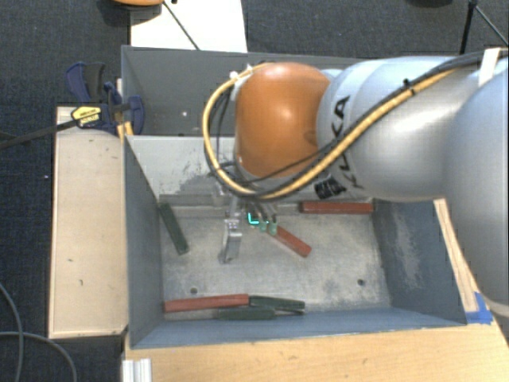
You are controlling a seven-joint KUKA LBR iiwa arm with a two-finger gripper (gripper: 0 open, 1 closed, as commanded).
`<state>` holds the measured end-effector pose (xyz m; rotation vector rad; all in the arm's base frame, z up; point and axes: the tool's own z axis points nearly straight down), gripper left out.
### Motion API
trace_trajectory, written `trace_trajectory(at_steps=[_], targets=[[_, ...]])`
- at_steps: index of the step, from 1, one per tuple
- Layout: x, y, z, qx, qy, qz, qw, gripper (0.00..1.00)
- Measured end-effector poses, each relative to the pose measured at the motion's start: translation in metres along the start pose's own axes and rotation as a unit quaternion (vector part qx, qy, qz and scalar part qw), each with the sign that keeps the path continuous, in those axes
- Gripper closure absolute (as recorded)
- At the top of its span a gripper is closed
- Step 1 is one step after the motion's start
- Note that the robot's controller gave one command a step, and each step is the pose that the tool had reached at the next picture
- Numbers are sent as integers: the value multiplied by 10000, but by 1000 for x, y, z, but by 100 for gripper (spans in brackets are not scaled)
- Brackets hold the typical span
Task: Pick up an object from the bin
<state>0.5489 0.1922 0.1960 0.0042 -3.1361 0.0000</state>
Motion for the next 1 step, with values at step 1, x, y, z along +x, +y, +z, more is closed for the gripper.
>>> trace_trajectory(at_steps=[1], targets=[[-2, -1, -4, -7, -38, 23, 10000, 0]])
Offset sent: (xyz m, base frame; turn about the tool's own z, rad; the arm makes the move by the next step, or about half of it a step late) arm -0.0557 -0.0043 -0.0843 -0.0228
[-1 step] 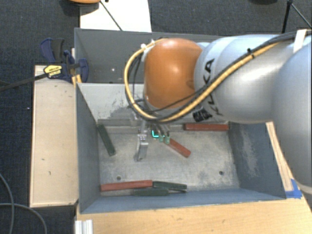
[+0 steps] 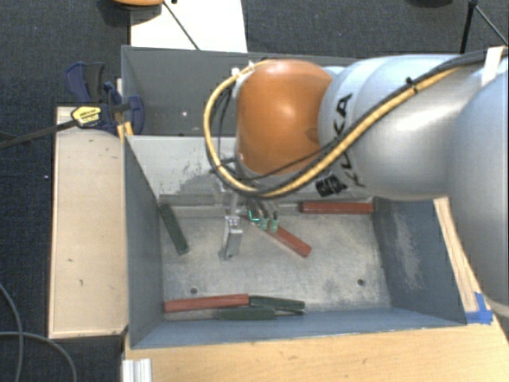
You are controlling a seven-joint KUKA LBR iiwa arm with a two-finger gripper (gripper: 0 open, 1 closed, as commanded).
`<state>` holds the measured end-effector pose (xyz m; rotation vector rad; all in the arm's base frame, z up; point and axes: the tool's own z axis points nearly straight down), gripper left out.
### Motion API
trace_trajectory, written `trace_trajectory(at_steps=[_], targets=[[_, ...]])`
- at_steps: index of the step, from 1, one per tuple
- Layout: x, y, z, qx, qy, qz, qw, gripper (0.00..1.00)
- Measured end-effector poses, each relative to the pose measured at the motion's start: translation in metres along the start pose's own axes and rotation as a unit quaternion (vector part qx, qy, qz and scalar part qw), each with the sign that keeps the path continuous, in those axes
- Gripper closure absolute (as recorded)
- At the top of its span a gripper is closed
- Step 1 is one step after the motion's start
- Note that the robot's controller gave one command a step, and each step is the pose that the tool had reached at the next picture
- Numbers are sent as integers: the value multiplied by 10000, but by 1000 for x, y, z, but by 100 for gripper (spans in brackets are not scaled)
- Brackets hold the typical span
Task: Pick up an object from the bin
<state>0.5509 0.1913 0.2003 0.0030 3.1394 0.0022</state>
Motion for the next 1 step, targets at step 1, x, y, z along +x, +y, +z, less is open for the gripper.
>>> trace_trajectory(at_steps=[1], targets=[[33, -2, 51, -8, -23, -95, 10000, 0]])
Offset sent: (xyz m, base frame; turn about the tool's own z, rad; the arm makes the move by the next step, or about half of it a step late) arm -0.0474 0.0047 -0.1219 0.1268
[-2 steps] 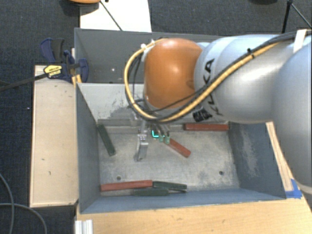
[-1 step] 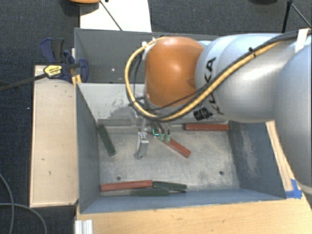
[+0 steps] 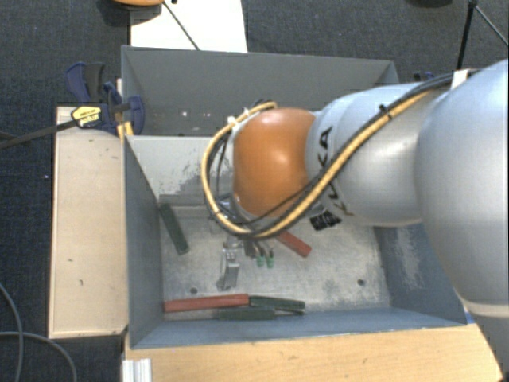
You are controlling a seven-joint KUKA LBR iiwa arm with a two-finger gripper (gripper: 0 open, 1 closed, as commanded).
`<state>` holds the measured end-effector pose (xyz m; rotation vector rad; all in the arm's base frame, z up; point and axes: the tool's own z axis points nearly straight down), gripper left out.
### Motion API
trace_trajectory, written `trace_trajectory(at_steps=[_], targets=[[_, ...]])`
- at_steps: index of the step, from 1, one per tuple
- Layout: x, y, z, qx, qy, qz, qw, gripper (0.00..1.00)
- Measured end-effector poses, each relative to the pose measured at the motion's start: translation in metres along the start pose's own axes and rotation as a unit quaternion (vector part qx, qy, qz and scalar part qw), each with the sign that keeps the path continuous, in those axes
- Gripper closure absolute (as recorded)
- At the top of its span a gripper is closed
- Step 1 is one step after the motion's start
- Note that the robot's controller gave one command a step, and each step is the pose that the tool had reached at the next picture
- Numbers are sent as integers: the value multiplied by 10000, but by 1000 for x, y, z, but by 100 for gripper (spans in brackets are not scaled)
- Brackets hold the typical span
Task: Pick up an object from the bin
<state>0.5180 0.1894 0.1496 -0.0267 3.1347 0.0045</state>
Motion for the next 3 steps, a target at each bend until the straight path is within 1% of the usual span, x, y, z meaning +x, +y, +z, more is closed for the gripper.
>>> trace_trajectory(at_steps=[1, 2, 3], targets=[[13, 5, 57, 9, 24, 626, 9980, 0], [31, -9, 69, 6, 15, 11, 10000, 0], [38, 21, 67, 8, 10, -123, 9999, 0]])
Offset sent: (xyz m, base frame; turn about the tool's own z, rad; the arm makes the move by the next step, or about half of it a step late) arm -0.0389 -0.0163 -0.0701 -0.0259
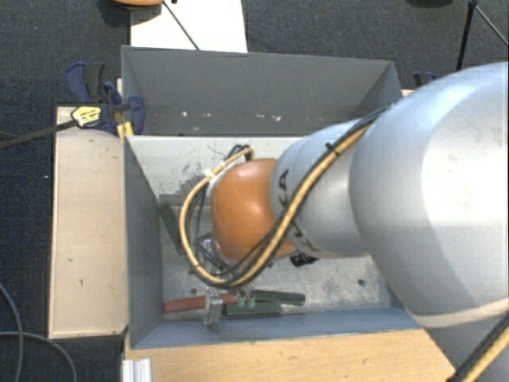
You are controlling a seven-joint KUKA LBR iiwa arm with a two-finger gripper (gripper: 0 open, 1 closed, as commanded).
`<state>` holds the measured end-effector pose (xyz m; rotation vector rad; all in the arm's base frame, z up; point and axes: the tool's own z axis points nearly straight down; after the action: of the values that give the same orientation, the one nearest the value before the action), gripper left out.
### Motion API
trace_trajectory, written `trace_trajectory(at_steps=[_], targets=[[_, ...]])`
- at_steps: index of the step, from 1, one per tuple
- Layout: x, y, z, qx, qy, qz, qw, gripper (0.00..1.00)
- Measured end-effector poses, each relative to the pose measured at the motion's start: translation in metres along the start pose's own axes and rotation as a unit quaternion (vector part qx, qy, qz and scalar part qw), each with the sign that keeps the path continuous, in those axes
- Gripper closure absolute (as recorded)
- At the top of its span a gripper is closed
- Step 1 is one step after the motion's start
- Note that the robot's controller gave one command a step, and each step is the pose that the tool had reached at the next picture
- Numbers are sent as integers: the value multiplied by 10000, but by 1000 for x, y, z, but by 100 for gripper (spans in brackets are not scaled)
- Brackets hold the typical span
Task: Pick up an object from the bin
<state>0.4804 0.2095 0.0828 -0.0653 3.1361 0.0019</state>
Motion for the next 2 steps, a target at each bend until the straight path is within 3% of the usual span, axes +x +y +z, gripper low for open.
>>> trace_trajectory(at_steps=[1, 2], targets=[[6, -46, 13, 0, 24, -906, 9959, 100], [6, -46, 13, 0, 24, -900, 9959, 100]])
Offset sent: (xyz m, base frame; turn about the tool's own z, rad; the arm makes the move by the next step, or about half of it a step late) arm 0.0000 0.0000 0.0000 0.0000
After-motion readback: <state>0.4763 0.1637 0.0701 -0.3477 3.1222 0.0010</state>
